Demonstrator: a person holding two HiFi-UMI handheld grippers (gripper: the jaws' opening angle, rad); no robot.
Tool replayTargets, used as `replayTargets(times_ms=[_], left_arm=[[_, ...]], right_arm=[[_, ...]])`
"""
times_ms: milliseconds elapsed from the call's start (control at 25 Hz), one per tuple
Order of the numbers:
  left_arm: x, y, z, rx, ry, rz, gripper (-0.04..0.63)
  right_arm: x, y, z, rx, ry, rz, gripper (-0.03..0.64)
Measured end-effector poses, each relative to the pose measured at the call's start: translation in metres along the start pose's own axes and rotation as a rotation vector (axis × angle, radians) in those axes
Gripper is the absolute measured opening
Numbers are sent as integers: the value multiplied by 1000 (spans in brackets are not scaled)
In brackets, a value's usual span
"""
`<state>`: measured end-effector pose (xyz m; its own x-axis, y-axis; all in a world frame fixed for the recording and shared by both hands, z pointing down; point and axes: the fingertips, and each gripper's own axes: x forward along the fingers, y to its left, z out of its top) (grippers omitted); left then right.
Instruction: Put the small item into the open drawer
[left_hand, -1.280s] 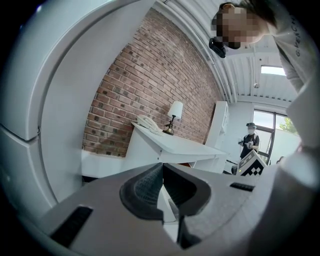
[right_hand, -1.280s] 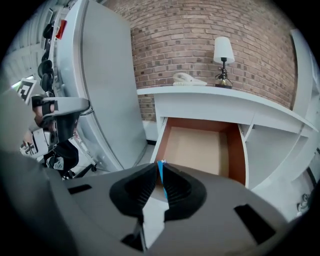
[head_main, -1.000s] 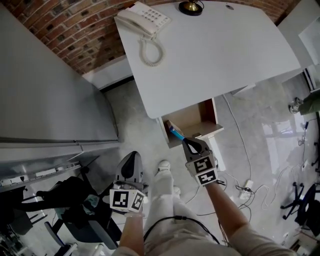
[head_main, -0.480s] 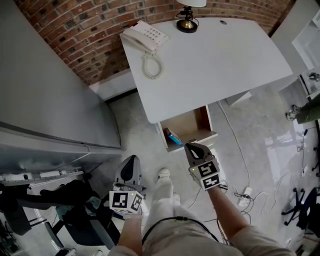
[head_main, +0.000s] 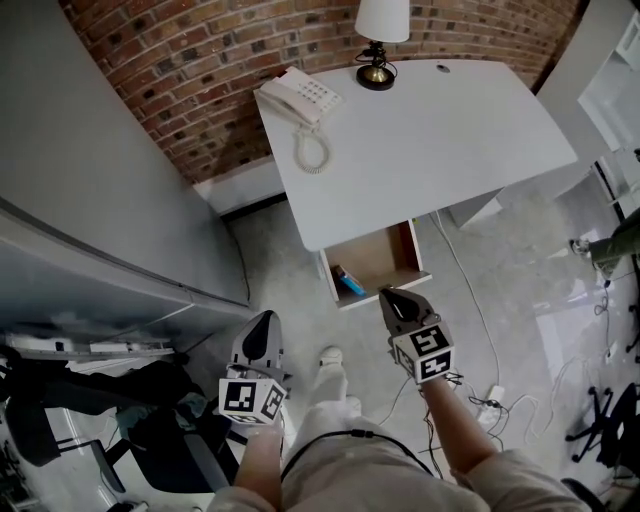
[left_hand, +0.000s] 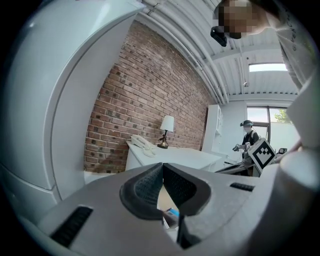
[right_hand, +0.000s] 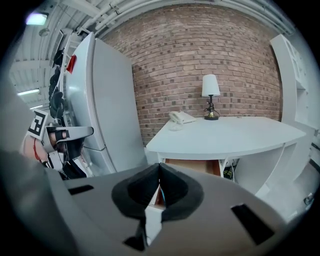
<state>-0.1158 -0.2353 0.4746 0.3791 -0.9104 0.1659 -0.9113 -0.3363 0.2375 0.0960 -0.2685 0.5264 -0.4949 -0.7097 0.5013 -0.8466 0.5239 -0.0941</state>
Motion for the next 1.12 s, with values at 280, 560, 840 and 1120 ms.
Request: replayTargets(times_ms=[280,560,840,1120], left_arm=[[-21,2,22,17,-26,14,6],[-46,0,43,25,-74,28,6],[-71,-9,67,52,-121,29,5],[-99,-16,89,98,-166,40,6]], right_arm=[[-26,8,26,-3,-80,-3,5],[-55,20,51,3,-179,17,5],[-85,36,67,-12,-246,28,5],[-117,43,79,-5,-314,24,6]])
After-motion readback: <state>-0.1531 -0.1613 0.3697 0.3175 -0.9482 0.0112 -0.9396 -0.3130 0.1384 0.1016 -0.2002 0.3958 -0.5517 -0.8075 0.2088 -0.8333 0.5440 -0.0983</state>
